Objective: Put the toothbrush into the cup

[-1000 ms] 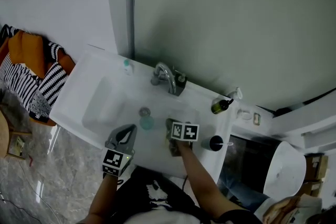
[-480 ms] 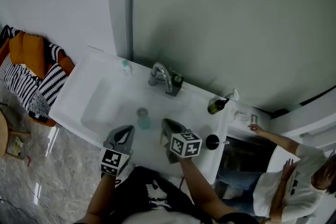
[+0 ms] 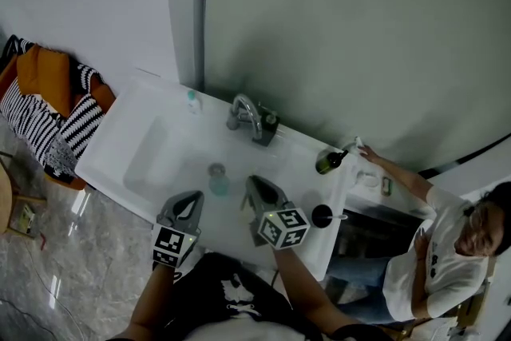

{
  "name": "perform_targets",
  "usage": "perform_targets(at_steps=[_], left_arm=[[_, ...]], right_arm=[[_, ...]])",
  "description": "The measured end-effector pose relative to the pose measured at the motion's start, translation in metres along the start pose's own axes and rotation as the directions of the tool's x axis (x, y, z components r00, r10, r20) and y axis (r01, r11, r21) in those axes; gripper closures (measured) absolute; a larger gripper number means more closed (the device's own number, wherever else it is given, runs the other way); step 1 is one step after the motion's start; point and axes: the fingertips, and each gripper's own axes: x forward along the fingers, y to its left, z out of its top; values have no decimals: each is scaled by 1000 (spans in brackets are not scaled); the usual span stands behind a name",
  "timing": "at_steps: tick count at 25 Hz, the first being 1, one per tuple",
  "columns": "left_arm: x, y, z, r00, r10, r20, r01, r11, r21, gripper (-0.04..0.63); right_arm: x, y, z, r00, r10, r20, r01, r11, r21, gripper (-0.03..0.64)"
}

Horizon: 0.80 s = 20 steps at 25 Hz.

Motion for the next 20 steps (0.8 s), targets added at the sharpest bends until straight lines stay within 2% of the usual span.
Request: perform_targets(at_steps=[5,14,20], left_arm=[[-1,2,1,1000,16,4,-16,1000,-1,595],[-12,18,-6,997,76,-14,-76,997,-21,595],[-18,28,-11,994,106,-24,-107,994,-39,595]], right_arm=[[9,6,5,999,39,23,-38,999,-18,594],[31,30,14,984,169,62,-165,985,-56,594],[49,41,10,975,216,50,-212,974,-78,594]])
